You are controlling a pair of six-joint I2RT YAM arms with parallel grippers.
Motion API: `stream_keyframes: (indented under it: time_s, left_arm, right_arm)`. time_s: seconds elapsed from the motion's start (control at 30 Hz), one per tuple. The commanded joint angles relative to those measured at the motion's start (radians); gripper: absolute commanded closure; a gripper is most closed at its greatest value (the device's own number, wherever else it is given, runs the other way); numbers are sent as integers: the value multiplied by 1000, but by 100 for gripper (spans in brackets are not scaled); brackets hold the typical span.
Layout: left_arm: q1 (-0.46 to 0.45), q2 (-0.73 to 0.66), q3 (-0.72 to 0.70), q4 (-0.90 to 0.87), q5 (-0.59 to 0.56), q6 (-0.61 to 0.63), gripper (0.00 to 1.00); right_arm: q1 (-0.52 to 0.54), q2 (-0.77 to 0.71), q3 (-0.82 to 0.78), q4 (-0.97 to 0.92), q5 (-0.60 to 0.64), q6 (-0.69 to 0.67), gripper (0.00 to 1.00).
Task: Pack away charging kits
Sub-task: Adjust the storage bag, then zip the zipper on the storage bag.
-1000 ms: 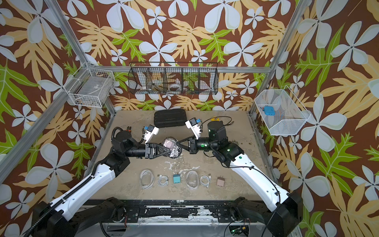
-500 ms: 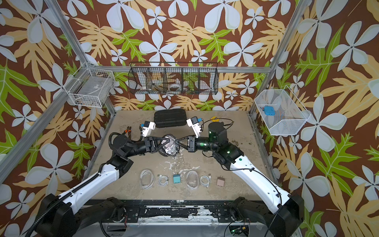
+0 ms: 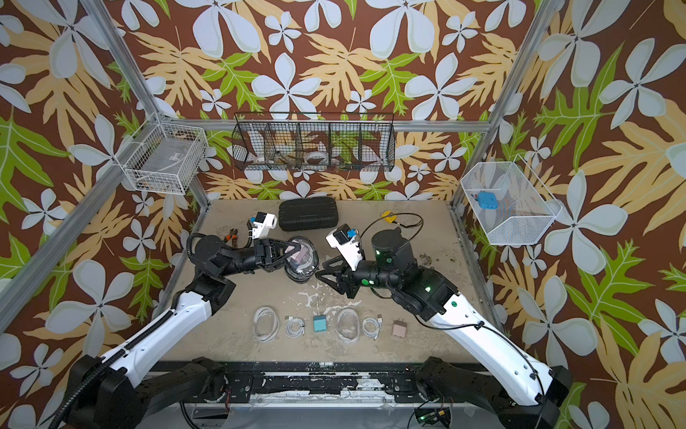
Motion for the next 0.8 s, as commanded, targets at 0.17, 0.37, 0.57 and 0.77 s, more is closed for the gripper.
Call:
stream_keyframes:
  time_s: [0.17, 0.37, 0.57, 0.77]
  left_arm:
    - [2, 4, -12, 103, 21, -89, 86]
    - [3, 2, -14, 100, 25, -91, 84]
    - [3, 14, -13, 86, 24, -88, 84]
    - [2, 18, -15, 78, 24, -90, 84]
  right_arm:
    - [11, 4, -13, 10, 129, -115, 65]
    - [14, 10, -10, 23, 51, -123, 66]
    - [32, -8, -23, 29, 19, -126, 66]
    - [35, -3, -19, 34, 6, -131, 64]
